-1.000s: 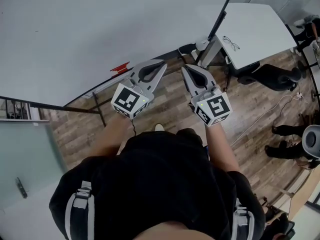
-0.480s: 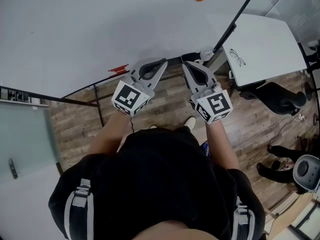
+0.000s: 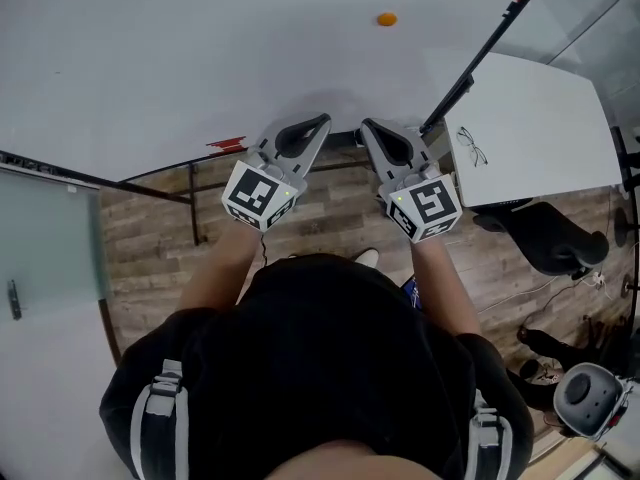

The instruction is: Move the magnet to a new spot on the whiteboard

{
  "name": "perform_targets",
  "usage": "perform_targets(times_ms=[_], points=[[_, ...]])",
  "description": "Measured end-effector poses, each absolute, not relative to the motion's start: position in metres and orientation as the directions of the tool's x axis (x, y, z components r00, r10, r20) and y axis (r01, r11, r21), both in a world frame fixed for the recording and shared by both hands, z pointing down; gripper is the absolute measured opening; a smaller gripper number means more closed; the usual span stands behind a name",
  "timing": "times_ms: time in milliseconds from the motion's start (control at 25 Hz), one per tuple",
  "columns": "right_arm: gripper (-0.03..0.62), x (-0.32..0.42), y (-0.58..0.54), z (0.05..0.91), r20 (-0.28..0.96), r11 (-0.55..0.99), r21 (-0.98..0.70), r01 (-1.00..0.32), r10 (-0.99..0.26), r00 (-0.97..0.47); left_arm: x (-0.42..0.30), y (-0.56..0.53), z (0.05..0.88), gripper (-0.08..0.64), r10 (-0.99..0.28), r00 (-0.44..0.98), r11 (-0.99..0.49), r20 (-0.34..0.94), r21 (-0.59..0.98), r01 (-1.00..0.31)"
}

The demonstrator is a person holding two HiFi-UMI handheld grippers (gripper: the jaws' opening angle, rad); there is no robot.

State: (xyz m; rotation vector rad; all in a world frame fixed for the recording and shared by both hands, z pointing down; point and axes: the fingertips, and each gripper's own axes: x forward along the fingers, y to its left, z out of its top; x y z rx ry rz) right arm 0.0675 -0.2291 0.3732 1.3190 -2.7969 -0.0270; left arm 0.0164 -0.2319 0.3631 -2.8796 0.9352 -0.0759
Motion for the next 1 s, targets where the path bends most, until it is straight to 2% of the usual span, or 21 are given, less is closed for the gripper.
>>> perform_targets(times_ms=[280,520,760,1000], points=[[0.0,0.087,-0.253,0.373,0.045,0.696,0.06,-0.715,-0.718,-0.695,0.034,-0.251,0.357,0.005,-0.682,0.731,-0.724,-0.011,-0.13,-0.678],[0.0,0.109,-0.281,0.37,0.079,0.661,0.124,-0.74,-0.75,-0.657,0.046,-0.266,0.354,0.005,-0.745,0.667,-0.659,-0.016,-0.134,-0.74],[0.002,0.117,-0.304,0.349,0.018,0.599,0.234,-0.766,-0.79,-0.612,0.04,-0.274,0.353,0.005,-0.794,0.607,-0.6,-0.013,-0.141,-0.788],[0.006,0.119,-0.327,0.337,-0.035,0.525,0.222,-0.822,-0.838,-0.545,0.031,-0.287,0.346,0.005,-0.791,0.612,-0.604,-0.005,-0.156,-0.781]])
